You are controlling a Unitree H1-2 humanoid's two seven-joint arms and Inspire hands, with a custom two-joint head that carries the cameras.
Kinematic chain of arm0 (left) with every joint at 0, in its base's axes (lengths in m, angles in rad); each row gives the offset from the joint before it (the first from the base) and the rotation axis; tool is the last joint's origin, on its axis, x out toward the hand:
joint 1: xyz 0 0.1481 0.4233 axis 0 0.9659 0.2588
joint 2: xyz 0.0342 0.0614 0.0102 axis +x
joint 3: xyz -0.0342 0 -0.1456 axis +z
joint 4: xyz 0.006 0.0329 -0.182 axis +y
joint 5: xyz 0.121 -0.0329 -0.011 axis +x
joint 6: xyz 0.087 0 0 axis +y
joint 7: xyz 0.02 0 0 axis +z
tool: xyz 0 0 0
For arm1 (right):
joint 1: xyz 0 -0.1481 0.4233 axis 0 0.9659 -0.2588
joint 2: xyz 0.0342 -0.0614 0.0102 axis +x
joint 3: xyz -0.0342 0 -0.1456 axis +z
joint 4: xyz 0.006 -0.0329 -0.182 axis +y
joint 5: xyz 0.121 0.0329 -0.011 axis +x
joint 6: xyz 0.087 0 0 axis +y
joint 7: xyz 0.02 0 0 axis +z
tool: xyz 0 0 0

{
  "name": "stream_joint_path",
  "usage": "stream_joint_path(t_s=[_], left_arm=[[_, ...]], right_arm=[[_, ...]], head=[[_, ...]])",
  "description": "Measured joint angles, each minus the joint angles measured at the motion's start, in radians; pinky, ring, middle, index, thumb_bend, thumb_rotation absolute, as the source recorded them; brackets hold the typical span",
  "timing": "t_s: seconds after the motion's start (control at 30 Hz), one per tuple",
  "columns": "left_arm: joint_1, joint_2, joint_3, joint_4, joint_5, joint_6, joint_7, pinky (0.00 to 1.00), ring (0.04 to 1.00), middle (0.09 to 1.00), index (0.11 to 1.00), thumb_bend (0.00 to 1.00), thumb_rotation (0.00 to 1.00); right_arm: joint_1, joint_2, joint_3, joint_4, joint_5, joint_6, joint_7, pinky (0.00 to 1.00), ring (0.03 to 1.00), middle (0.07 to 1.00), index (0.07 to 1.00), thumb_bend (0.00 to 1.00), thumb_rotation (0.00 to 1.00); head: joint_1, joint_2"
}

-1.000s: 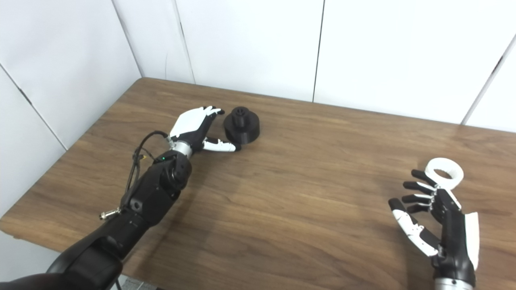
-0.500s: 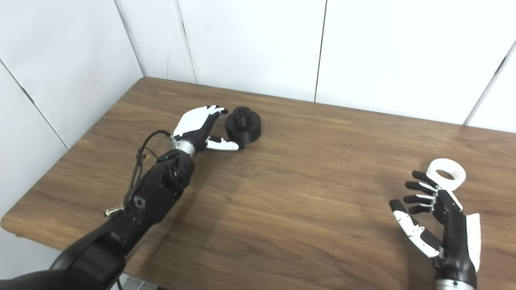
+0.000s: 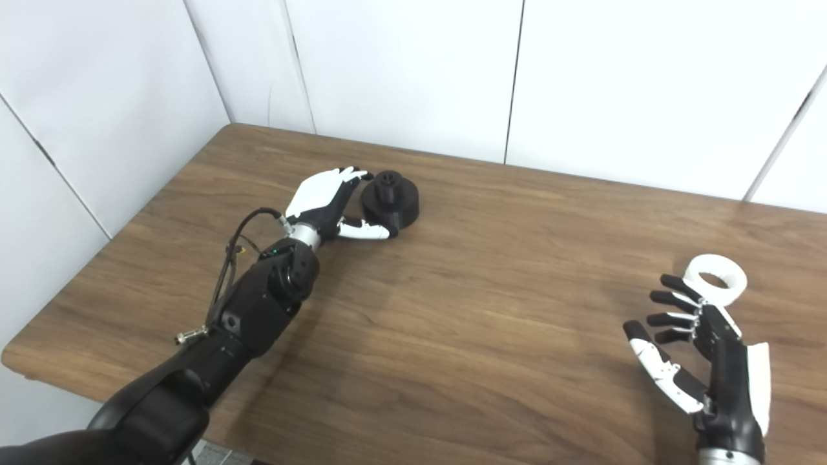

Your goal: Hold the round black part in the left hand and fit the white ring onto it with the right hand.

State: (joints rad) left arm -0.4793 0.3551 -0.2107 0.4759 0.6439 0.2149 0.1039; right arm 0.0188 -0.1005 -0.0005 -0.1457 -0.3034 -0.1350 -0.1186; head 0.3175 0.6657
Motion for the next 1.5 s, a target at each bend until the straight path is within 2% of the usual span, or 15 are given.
stream_joint_path(t_s=[0.37,0.5,0.67,0.8,1.2,1.5], left_arm=[[-0.014,-0.010,-0.016,0.004,-0.018,-0.001,-0.002,0.90,1.000,0.976,0.874,0.96,0.48],[-0.018,-0.017,-0.016,0.011,-0.030,-0.011,0.002,0.89,0.997,0.964,0.792,0.91,0.42],[-0.022,-0.026,-0.001,0.035,-0.059,-0.061,0.031,0.88,0.994,0.956,0.703,0.84,0.34],[-0.022,-0.037,0.002,0.038,-0.073,-0.076,0.046,0.90,0.992,0.955,0.676,0.81,0.31],[-0.023,-0.039,0.001,0.045,-0.074,-0.090,0.056,0.93,0.996,0.955,0.687,0.81,0.32],[-0.022,-0.039,0.001,0.045,-0.075,-0.097,0.057,0.88,0.989,0.947,0.665,0.82,0.31]], right_arm=[[0.002,0.000,0.000,-0.002,-0.004,0.000,0.000,0.46,0.563,0.682,0.750,0.56,0.35],[0.006,0.002,-0.001,-0.008,-0.011,0.008,0.000,0.46,0.572,0.686,0.754,0.56,0.37],[0.008,0.002,-0.004,-0.011,-0.017,0.017,0.000,0.46,0.565,0.683,0.751,0.56,0.36],[0.009,0.002,-0.005,-0.014,-0.017,0.018,0.000,0.46,0.565,0.683,0.750,0.56,0.35],[0.009,0.002,-0.007,-0.014,-0.016,0.017,0.000,0.46,0.566,0.681,0.748,0.57,0.36],[0.009,0.002,-0.007,-0.014,-0.019,0.017,0.000,0.47,0.578,0.686,0.747,0.57,0.38]], head=[[-0.006,0.003],[-0.009,0.005],[-0.008,0.006],[-0.008,0.006],[-0.006,0.008],[-0.014,0.006]])
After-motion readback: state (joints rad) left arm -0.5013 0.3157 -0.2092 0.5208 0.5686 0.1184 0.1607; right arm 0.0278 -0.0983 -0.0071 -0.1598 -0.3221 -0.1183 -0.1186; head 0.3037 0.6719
